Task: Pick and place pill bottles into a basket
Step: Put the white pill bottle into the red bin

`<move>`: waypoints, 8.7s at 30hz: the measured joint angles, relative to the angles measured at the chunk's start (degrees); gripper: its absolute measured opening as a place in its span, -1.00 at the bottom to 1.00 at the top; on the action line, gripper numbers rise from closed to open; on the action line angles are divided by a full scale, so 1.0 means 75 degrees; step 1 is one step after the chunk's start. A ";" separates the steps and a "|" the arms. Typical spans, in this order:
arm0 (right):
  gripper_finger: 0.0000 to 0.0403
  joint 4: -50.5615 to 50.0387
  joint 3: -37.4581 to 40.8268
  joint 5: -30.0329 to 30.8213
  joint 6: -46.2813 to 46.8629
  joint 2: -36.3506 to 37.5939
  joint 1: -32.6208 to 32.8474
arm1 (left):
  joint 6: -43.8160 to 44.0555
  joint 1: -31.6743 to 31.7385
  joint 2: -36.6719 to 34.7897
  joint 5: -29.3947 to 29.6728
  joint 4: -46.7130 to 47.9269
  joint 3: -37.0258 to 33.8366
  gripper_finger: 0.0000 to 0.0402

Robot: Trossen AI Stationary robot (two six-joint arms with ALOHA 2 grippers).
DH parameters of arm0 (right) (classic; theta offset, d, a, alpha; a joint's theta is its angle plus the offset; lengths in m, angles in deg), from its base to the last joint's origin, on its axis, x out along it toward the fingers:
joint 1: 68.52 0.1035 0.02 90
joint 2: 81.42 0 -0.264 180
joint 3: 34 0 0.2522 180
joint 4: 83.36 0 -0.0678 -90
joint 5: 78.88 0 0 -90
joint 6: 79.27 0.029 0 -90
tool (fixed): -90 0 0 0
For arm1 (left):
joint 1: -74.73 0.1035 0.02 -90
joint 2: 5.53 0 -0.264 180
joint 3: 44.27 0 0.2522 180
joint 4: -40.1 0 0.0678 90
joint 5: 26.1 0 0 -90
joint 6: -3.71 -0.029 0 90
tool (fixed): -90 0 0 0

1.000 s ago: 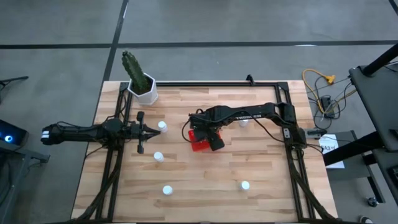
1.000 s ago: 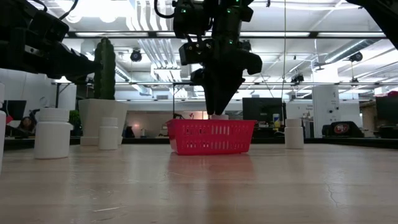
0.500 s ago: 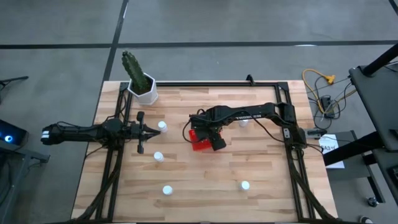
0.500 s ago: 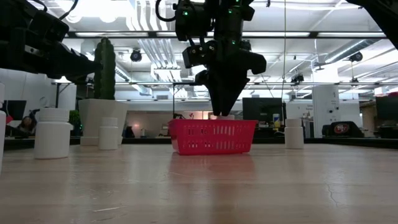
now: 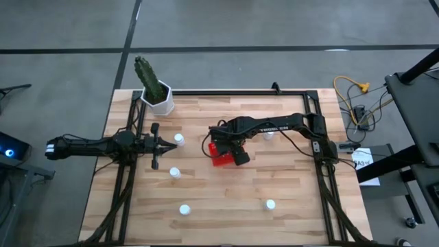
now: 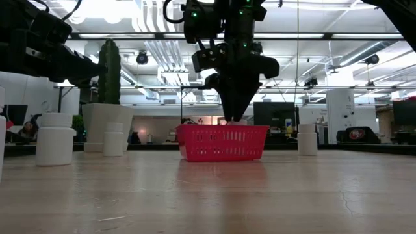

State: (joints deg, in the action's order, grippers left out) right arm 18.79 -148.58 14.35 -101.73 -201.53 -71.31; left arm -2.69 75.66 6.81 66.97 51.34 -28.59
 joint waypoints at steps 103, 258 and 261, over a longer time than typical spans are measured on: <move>0.46 0.1180 0.5352 -0.0405 0.0013 0.4864 -0.2535 | 0.0000 0.0000 0.0000 0.0000 0.0002 -0.0003 -0.97; -0.27 0.1887 0.2439 -0.0408 0.0587 0.1872 0.0291 | 0.0000 0.0002 -0.0002 -0.0001 0.0011 -0.0003 -0.97; -0.27 0.1884 0.2447 -0.0408 0.0566 0.1764 0.0291 | 0.0000 0.0002 0.0012 0.0000 -0.0019 -0.0003 -0.97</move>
State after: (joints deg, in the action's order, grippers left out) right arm 32.92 -130.23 11.29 -97.48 -188.30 -69.13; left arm -2.69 75.67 6.90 66.97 51.20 -28.62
